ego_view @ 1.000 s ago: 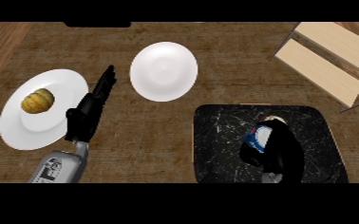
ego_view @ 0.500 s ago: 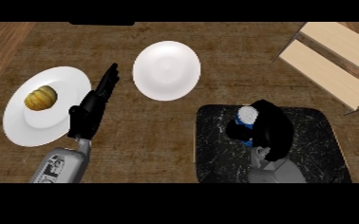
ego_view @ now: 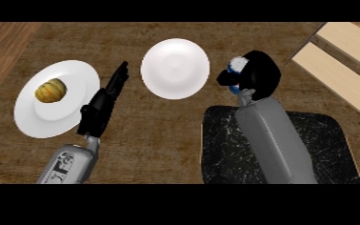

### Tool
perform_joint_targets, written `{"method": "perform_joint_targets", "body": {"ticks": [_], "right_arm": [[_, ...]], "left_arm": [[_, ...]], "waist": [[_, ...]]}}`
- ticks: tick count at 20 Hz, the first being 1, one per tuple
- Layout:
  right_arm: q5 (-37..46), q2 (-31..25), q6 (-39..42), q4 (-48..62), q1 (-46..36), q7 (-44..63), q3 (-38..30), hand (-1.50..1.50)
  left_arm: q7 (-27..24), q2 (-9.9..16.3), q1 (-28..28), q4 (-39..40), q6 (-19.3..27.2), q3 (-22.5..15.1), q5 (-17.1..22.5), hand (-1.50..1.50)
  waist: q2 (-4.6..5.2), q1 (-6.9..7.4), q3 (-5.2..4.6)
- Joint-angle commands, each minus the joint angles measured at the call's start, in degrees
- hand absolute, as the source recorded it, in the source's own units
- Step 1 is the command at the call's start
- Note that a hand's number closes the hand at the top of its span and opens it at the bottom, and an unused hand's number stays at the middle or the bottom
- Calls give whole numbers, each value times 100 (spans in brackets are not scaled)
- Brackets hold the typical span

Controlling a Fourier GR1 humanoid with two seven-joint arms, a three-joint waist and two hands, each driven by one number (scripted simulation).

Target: Pick the can from the tray and place it in the tiered shelf

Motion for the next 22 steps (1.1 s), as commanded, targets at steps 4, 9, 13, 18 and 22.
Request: {"method": "perform_joint_targets", "body": {"ticks": [4,9,13,18,22], "right_arm": [[588,43,-1457,627,-1426,1042,-166,150],[1287,43,-1541,986,-2105,1258,-497,150],[2108,43,-1022,1128,-2629,1737,-611,150],[2941,-70,-836,1512,-3161,1820,-1118,150],[3533,-148,-603,1449,-3324,1805,-1305,150]], "left_arm": [[142,48,-24,-72,-75,70,53,0],[183,138,-29,-65,-71,236,81,0],[116,-106,-191,283,116,145,-96,0],[34,53,114,46,5,277,17,0],[53,7,-24,169,-1,323,10,0]], "waist": [[-57,-27,-5],[-80,-137,-8],[-101,-317,-16],[-103,-282,-12],[-110,-378,-9]]}}
